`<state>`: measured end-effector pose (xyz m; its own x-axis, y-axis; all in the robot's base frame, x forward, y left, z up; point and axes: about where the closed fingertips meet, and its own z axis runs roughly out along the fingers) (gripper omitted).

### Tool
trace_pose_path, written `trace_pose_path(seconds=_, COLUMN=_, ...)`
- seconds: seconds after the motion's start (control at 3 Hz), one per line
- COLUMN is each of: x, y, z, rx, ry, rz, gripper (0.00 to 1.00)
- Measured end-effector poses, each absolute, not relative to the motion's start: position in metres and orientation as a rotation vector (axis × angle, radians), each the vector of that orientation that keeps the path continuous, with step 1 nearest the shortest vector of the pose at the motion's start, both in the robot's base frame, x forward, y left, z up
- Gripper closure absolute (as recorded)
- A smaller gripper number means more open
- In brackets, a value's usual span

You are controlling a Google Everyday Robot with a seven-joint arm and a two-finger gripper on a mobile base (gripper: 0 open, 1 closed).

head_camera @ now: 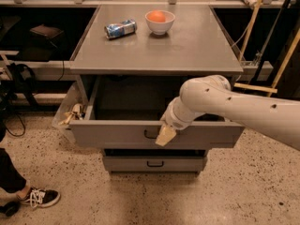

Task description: Open top drawer

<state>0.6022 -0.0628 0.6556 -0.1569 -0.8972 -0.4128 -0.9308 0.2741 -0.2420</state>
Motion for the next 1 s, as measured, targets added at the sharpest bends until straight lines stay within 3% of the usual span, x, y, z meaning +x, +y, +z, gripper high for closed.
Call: trace_pose_path(seconds=1.0, x=0.592, y=-0.063, z=0.657, rx=-1.638, ry=2.072, rz=0.09, gripper=1.0)
